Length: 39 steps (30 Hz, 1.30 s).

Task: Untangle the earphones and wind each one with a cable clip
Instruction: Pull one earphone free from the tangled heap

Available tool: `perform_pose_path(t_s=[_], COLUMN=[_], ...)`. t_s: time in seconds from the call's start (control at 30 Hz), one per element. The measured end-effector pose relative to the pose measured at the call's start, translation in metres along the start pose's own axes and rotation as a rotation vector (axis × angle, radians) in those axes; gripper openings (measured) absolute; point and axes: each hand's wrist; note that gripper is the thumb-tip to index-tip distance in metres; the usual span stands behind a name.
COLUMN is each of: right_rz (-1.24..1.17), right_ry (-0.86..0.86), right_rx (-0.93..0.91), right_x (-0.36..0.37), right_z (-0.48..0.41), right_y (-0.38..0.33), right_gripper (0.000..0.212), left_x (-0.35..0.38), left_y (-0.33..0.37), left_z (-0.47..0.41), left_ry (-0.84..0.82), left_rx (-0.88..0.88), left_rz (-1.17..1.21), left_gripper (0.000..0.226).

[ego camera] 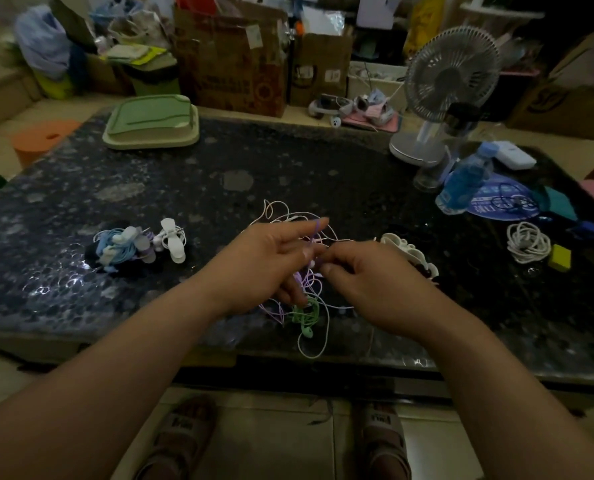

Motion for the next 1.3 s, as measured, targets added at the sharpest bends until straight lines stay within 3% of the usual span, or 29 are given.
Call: perform_pose_path(t_s=[0.17,0.5,0.8,1.03,1.13,1.2,1.3], right_rz=[-0.02,-0.099,-0.332,-0.465,-0.757,-0.926,-1.031], right_ry=[0.057,0.1,-0.023,-0.07,-0.074,-0.06,0.002], right_rx=[-0.002,-0.001,-0.065,-0.096,-0.019,0.074,0.143], right_x=[-0.008,-0.014,-0.029,-0.025,-0.02,-0.015,-0.001], right_z=[0.001,0.003,0.009,0.006,0.003,0.001,-0.001], right_y=[0.003,0.002,0.0,0.004,0.009,0.009,0.002], right_gripper=[0.016,0.012,0.008,0.011,0.017,0.015,0.023], left_x=[0.003,0.005,-0.017,-0.014,-0.016,-0.016,-0.01], left_y=[-0.006,-0.006,0.001,0.003,0.007,0.011,0.009], left_z=[0.001,-0.002,0.003,0.009,0.014,0.015,0.01], left_ry=[-0.099,-0.157,-0.415,-0.495,-0.533,-0.514,-0.304], left_rx=[0.019,0.057,-0.053,-0.052,-0.035,0.006,0.038], left_rz=[-0.247,-0.281,-0.078,-0.111,0.017,0.128,0.24], left_gripper=[0.053,0.036,0.041,0.032,0.043,0.049,0.049])
Point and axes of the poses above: each hand's wrist, its own z-axis away from the middle knuckle, its own x-axis out of the palm, y = z × x, and after that the axes turned 3 degrees about -x, right-handed
